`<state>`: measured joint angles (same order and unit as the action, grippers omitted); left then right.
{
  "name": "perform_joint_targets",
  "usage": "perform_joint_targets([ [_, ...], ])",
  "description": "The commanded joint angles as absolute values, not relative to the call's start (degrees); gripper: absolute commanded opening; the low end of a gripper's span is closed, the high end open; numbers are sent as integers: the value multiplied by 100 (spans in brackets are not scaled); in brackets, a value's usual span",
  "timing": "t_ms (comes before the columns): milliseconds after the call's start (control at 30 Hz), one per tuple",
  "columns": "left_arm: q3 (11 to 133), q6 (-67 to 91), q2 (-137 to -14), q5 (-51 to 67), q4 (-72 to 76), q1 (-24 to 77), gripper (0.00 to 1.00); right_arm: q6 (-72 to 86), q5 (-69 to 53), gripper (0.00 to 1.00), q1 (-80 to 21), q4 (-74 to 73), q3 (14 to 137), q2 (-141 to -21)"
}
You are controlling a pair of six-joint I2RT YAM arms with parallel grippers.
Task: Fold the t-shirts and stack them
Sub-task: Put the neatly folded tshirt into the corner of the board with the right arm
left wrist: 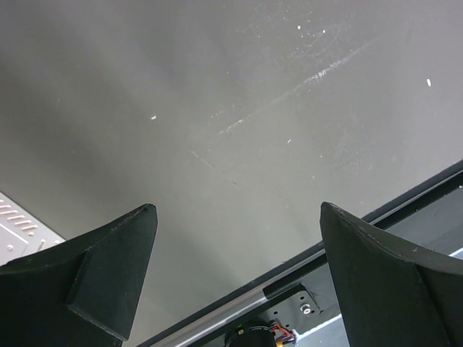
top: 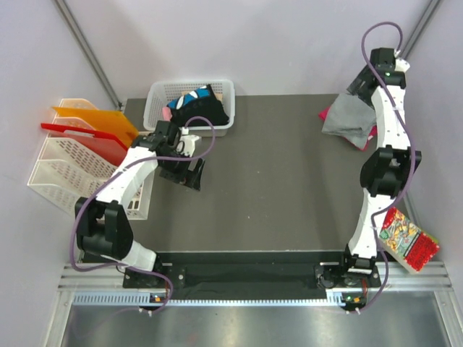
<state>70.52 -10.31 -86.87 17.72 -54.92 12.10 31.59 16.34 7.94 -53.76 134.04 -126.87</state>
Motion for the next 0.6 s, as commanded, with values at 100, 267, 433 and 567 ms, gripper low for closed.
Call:
perform_joint_targets([
  [100, 7066, -1160, -8113, 1855, -5704, 1178, 99, 3752, 2815, 100, 826, -5758, 12272, -11128],
  [267, 6900, -1248, -7910, 1740, -5722, 1151, 99, 3507, 962, 100, 782, -4518, 11731, -11299],
  [433, 6847, -1327, -7814, 1679, -5801, 1108, 99, 3936, -1807, 98, 1063, -4563, 13358, -13110],
  [567, 6838, -1345, -7752, 1565, -5871, 1055, 99, 4543, -2127, 95, 1248, -3553, 12772, -13245],
])
